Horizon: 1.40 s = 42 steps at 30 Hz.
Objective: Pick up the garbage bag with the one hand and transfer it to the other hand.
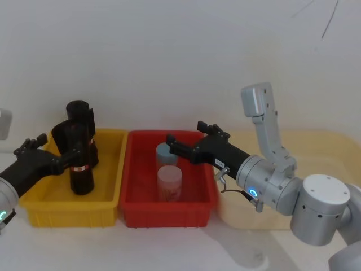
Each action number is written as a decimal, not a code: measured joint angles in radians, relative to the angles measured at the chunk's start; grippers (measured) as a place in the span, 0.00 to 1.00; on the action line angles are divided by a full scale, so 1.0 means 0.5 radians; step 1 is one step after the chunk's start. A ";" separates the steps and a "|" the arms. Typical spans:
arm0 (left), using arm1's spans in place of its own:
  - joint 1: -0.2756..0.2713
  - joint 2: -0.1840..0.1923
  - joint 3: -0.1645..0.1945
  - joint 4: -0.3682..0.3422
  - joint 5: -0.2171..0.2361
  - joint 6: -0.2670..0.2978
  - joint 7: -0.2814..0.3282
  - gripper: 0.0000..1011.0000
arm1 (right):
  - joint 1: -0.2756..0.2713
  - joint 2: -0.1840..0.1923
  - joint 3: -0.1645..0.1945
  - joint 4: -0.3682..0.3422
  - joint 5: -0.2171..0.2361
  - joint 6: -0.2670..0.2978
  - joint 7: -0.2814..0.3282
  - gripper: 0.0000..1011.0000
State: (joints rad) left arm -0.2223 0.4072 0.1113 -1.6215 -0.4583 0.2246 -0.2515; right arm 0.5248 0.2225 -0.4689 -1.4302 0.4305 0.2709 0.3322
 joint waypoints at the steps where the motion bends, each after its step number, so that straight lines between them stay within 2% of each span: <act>1: -0.022 -0.007 0.012 0.031 0.000 -0.004 -0.003 0.99 | 0.002 0.002 -0.001 0.003 0.000 0.003 0.001 0.99; 24: -0.363 -0.110 0.193 0.481 0.022 -0.096 -0.093 0.99 | 0.045 0.025 -0.052 0.078 0.039 0.052 0.041 0.99; 42: -0.468 -0.132 0.259 0.604 0.038 -0.140 -0.145 0.99 | 0.101 0.033 -0.119 0.157 0.039 0.097 0.093 0.99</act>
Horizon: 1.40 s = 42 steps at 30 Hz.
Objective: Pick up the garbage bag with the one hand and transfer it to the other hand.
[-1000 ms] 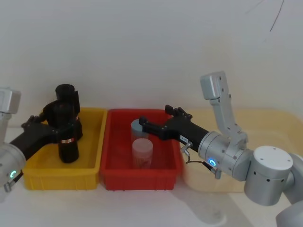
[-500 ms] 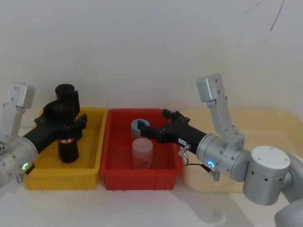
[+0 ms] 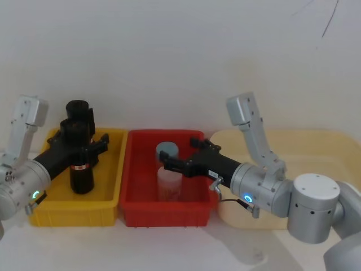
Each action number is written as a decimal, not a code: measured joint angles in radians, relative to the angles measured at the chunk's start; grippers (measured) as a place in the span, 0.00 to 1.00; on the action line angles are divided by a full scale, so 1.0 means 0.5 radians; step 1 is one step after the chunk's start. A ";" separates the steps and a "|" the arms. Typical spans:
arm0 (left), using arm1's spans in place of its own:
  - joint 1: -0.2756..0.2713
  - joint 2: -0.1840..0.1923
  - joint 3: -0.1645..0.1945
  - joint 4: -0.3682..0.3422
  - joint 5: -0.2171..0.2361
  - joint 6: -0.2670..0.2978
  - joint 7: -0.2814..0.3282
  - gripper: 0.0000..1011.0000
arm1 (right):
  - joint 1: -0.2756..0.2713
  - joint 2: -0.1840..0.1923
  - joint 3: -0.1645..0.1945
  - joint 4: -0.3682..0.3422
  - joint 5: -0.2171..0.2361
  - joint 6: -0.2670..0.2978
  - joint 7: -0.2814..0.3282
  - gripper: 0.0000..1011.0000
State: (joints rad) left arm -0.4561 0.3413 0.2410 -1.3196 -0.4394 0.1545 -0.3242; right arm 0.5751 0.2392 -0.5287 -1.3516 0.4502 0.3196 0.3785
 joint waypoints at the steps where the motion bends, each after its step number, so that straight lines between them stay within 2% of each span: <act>1: -0.004 -0.001 0.003 0.005 0.001 -0.002 -0.002 0.99 | 0.005 0.000 -0.005 0.007 -0.003 0.003 0.006 0.99; 12: -0.021 -0.004 0.012 0.023 0.003 -0.009 -0.010 0.99 | 0.089 -0.006 -0.076 0.124 -0.035 0.056 0.094 0.99; 26: -0.030 -0.006 0.018 0.034 0.004 -0.012 -0.014 0.99 | 0.142 -0.001 -0.140 0.188 -0.041 0.121 0.163 0.99; 42: -0.033 -0.007 0.020 0.038 0.004 -0.013 -0.015 0.99 | 0.155 -0.008 -0.180 0.267 -0.075 0.048 0.207 0.99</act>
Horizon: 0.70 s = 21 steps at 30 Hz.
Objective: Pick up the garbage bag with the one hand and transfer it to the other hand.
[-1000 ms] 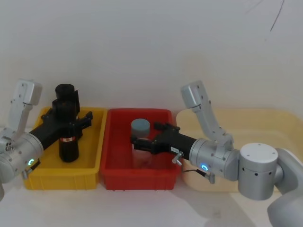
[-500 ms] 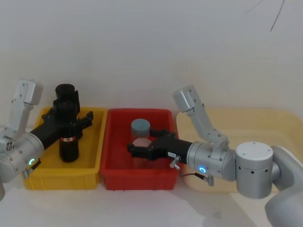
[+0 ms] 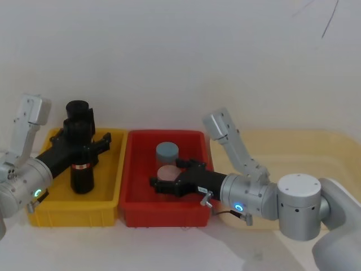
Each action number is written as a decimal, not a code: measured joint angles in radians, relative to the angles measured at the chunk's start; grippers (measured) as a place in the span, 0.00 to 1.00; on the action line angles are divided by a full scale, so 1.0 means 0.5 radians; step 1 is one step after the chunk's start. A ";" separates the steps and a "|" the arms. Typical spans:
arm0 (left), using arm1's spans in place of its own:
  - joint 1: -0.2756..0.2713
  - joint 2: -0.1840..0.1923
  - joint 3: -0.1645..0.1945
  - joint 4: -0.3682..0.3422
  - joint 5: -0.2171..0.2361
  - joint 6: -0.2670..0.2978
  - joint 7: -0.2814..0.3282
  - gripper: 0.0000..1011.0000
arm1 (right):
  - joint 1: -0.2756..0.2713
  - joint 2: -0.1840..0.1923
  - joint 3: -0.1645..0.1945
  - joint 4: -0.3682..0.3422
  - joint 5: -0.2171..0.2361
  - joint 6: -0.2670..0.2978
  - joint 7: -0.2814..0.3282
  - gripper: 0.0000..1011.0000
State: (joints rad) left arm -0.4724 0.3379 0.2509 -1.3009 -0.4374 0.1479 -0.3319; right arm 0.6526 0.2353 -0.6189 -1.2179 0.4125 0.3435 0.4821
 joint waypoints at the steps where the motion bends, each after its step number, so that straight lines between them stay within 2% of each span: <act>1: 0.000 0.000 0.000 0.000 0.000 0.000 0.000 0.99 | 0.000 -0.003 -0.003 0.007 -0.006 -0.013 0.003 0.99; 21: -0.001 0.000 0.000 0.000 0.000 0.000 0.000 0.99 | -0.025 -0.024 -0.005 0.064 -0.064 -0.109 0.004 0.99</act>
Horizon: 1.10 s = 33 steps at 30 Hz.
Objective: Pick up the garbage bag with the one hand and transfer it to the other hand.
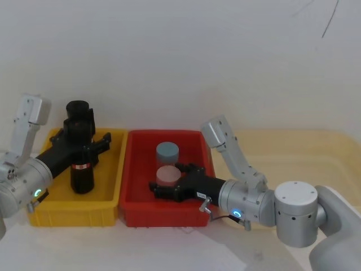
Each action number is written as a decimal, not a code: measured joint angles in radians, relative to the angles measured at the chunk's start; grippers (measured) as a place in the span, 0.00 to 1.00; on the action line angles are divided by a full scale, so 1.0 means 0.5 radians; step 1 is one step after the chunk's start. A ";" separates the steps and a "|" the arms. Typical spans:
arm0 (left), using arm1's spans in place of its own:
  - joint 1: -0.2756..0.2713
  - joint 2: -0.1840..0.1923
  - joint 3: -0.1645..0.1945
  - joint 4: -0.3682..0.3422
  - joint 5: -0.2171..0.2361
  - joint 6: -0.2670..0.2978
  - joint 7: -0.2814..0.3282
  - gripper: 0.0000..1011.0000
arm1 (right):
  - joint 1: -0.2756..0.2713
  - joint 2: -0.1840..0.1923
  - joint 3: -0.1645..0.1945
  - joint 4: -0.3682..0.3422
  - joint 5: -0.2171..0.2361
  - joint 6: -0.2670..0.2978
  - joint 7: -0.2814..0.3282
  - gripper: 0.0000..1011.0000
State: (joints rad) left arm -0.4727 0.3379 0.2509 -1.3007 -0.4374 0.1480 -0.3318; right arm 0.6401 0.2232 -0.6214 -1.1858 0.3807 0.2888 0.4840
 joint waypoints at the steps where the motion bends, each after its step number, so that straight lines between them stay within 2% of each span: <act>1: 0.000 0.000 0.000 0.000 0.000 0.000 0.000 0.99 | -0.002 0.000 0.001 0.000 -0.001 -0.003 -0.001 0.99; 8: 0.000 0.000 0.000 0.000 0.000 0.000 0.000 0.99 | -0.015 -0.002 0.013 -0.004 -0.014 -0.023 -0.011 0.99; 13: 0.000 0.000 0.000 0.000 0.000 0.000 0.000 0.99 | -0.021 -0.003 0.017 -0.006 -0.020 -0.031 -0.017 0.90; 22: 0.000 0.000 0.000 0.000 0.000 0.000 0.000 0.78 | -0.025 -0.004 0.022 -0.008 -0.026 -0.038 -0.020 0.66; 29: 0.000 0.000 0.000 0.000 0.000 0.000 0.000 0.55 | -0.027 -0.005 0.023 -0.009 -0.028 -0.040 -0.021 0.65; 33: 0.000 0.000 0.000 0.000 0.000 0.000 0.000 0.50 | -0.027 -0.005 0.024 -0.009 -0.028 -0.041 -0.022 0.65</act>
State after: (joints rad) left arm -0.4727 0.3380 0.2509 -1.3008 -0.4374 0.1481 -0.3318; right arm 0.6264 0.2208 -0.6096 -1.1905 0.3665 0.2685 0.4732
